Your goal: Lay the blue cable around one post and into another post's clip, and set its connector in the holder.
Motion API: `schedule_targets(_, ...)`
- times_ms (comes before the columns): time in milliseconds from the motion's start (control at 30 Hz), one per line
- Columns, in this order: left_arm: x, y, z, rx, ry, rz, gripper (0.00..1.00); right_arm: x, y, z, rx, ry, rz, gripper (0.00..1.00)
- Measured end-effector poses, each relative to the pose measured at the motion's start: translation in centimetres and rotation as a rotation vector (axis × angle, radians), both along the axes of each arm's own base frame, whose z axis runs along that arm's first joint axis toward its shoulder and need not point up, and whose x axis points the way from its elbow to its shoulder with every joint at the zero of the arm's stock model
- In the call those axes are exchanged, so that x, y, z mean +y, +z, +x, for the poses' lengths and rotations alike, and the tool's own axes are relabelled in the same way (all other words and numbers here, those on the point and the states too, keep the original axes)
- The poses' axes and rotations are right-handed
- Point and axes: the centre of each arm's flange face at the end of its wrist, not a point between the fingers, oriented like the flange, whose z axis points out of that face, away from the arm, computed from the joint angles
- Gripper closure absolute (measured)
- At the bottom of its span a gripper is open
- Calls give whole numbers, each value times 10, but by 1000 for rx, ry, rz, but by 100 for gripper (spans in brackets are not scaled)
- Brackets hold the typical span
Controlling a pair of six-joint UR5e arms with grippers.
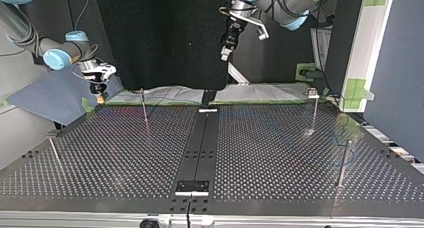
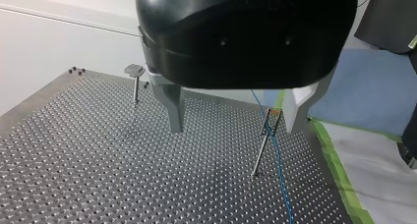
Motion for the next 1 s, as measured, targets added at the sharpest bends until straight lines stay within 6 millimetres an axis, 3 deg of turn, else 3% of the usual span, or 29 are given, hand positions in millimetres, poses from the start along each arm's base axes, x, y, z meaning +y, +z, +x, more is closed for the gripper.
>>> schedule_targets(333,0,0,1,-4,1,-7,0,4,24,4,19,-11,23,100)
schedule_targets(833,-2,2,3,-12,-10,-25,0,4,101,10,-4,-34,-35,100)
schedule_targets(1000,-2,2,3,-12,-10,-25,0,7,114,19,2,-20,-45,100)
